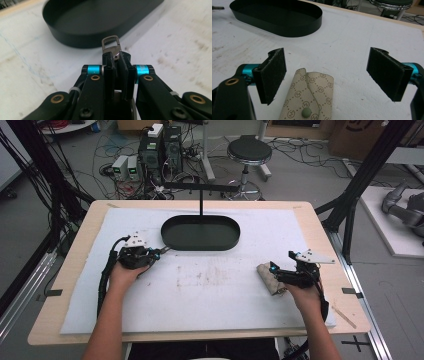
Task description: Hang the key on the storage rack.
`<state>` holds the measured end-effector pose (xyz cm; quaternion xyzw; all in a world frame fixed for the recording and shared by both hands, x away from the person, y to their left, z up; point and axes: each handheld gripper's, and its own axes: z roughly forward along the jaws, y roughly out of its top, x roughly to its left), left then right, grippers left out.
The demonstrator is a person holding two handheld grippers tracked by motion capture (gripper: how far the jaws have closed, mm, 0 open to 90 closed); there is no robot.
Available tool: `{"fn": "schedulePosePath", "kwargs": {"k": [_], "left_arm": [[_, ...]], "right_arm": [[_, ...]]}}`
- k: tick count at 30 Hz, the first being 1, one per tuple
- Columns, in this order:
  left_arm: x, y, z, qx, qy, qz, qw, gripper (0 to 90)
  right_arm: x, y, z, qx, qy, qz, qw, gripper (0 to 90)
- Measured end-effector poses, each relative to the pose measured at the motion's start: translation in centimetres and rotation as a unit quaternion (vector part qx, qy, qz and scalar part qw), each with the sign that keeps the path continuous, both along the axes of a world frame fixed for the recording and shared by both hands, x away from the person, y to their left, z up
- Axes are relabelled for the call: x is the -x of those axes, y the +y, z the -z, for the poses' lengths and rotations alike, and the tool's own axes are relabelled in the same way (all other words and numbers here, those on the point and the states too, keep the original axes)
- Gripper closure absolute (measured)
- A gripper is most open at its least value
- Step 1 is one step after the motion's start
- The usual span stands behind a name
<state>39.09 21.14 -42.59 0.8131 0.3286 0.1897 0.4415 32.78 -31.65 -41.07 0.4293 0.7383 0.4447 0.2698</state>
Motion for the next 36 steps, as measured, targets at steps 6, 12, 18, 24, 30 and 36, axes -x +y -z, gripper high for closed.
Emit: {"fn": "schedulePosePath", "kwargs": {"k": [6,12,18,24,30,36], "left_arm": [[0.5,0.7,-2.2,0.045,-0.025,-0.008,0.9986,83.2],[0.2,0.2,-4.2,0.068,-0.034,0.013,0.9971,83.2],[-0.7,-0.7,-5.9,0.071,-0.046,0.022,0.9961,83.2],[-2.5,-2.1,-8.7,0.070,-0.058,0.030,0.9954,83.1],[-4.4,-3.7,-11.5,0.059,-0.076,0.033,0.9948,83.1],[-6.3,-5.2,-13.1,0.053,-0.080,0.032,0.9949,83.1]], "right_arm": [[0.0,-0.1,-0.1,-0.003,-0.001,0.000,1.0000,16.4],[-0.1,-0.3,-0.1,-0.005,-0.002,0.001,1.0000,16.4],[-0.1,-0.4,-0.1,-0.006,-0.002,0.004,1.0000,16.4],[-0.1,-0.5,-0.1,-0.009,-0.001,0.004,1.0000,16.4],[-0.2,-0.6,-0.1,-0.009,-0.001,0.005,0.9999,16.4],[-0.1,-0.6,-0.1,-0.010,0.000,0.007,0.9999,16.4]]}}
